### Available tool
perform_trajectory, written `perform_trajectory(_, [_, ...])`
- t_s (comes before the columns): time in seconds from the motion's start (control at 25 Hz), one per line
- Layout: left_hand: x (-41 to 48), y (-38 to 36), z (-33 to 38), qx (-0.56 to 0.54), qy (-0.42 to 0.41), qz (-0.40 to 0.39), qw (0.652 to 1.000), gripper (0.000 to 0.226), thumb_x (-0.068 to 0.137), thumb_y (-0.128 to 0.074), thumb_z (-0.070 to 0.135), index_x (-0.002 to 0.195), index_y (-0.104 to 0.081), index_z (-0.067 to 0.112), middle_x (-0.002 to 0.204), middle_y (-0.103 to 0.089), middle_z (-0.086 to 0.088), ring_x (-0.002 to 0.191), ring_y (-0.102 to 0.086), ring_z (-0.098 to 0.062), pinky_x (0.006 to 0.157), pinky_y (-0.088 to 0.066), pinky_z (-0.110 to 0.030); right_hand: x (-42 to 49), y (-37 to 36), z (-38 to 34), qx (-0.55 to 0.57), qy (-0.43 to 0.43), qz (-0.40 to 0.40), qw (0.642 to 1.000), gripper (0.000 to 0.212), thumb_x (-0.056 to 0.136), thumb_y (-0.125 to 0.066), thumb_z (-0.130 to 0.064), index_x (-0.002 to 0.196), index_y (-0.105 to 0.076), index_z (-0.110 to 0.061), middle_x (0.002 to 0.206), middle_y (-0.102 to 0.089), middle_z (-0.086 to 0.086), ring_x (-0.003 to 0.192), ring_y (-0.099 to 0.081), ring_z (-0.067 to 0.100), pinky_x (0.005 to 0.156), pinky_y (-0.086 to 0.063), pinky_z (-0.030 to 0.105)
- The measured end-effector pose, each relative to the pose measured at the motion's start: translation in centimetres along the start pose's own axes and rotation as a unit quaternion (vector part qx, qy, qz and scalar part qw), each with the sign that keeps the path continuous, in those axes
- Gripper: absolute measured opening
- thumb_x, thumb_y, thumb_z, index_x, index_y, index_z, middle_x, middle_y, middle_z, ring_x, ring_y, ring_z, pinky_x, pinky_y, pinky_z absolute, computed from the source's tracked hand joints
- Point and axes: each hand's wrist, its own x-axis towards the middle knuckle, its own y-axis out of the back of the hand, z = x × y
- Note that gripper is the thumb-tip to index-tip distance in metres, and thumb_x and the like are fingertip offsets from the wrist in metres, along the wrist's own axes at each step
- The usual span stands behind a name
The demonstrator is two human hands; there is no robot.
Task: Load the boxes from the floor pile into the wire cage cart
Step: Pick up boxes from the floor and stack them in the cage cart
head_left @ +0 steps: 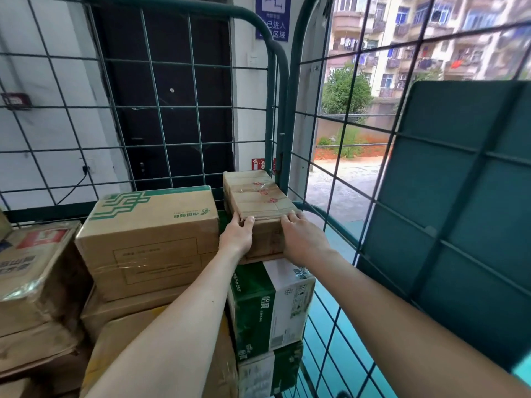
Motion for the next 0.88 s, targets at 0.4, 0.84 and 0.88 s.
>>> perform_trajectory(0.4, [-13.9, 2.6, -1.1, -0.202, 0.006, 0.027, 0.979, 0.035, 0.107, -0.038, 0.046, 0.128, -0.057, 0.026, 0.118, -0.060, 0.012, 0.112, -0.059, -0.015, 0.097, -0.055, -0.048, -9.7, -1.0, -3.3, 0.384, -0.080, 0.060, 0.918, 0.071, 0.095, -0.058, -0.032, 0.158, -0.028, -0.020, 0.169, -0.012, 0.007, 0.155, -0.013, 0.024, 0.122, -0.026, 0.048])
perform_trajectory(0.84, [-31.4, 1.4, -10.2, -0.074, -0.090, -0.241, 0.963, 0.040, 0.091, -0.042, 0.066, 0.117, -0.058, 0.041, 0.120, -0.063, 0.016, 0.112, -0.063, -0.007, 0.092, -0.058, -0.038, -40.4, -4.1, -7.8, 0.537, -0.332, 0.089, 0.770, 0.052, 0.096, -0.065, -0.036, 0.145, -0.046, -0.034, 0.154, -0.042, -0.009, 0.140, -0.039, 0.008, 0.113, -0.031, 0.029])
perform_trajectory(0.88, [-32.6, 1.3, -10.4, -0.082, -0.094, -0.265, 0.956, 0.039, 0.091, -0.042, 0.065, 0.117, -0.058, 0.040, 0.120, -0.064, 0.014, 0.112, -0.064, -0.008, 0.092, -0.058, -0.038, -42.5, -4.0, -8.2, 0.532, -0.350, 0.101, 0.764, 0.050, 0.096, -0.065, -0.037, 0.143, -0.047, -0.035, 0.153, -0.042, -0.008, 0.140, -0.039, 0.008, 0.113, -0.031, 0.030])
